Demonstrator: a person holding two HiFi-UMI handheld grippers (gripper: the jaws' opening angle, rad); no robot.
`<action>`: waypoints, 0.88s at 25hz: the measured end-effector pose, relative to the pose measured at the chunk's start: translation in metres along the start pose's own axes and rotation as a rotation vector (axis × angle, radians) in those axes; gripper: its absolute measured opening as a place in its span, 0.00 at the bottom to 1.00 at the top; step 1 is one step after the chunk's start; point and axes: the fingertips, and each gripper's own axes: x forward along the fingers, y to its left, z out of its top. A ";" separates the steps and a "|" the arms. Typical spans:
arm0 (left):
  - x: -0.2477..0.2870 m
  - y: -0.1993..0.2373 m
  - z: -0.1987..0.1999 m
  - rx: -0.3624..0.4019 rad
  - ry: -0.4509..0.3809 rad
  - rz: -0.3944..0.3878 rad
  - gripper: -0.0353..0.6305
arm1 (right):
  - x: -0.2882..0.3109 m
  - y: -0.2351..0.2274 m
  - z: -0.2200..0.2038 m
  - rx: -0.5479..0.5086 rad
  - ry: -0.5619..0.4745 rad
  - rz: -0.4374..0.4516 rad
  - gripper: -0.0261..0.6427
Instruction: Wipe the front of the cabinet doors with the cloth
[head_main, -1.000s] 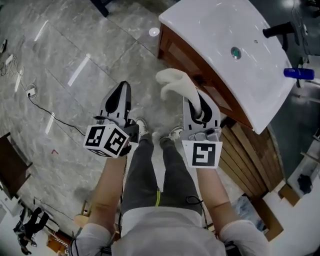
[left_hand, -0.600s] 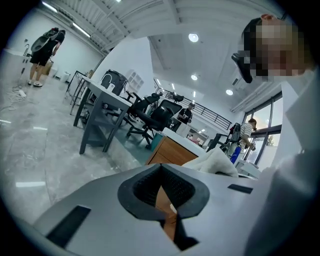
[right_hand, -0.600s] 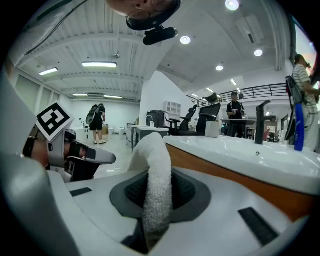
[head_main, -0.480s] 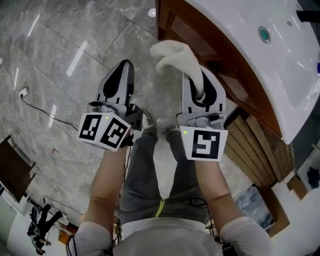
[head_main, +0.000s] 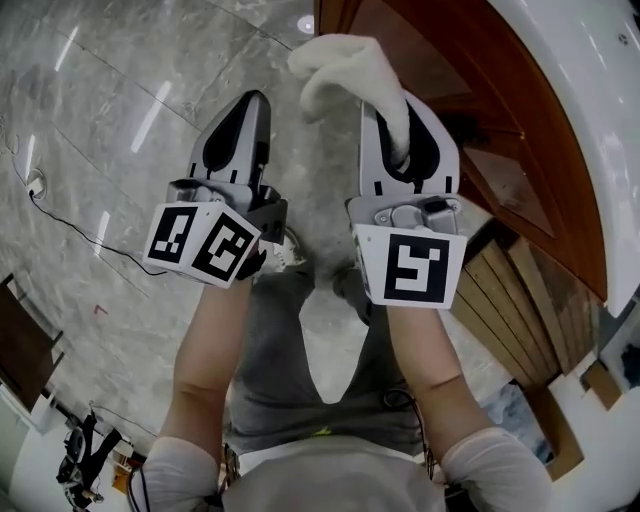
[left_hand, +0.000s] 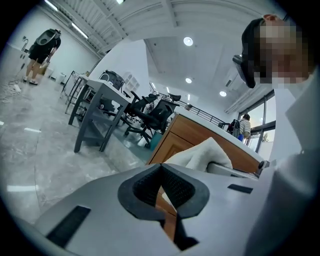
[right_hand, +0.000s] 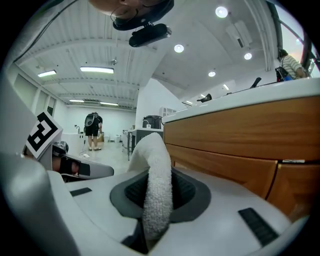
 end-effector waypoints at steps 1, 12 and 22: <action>0.001 0.002 -0.004 0.002 -0.004 -0.003 0.08 | 0.002 0.000 -0.004 0.007 -0.008 0.000 0.16; 0.033 0.029 -0.024 0.050 -0.075 -0.029 0.08 | 0.032 -0.006 -0.026 0.009 -0.106 -0.018 0.16; 0.053 0.052 -0.040 0.056 -0.133 -0.053 0.08 | 0.061 -0.008 -0.035 -0.017 -0.179 -0.022 0.16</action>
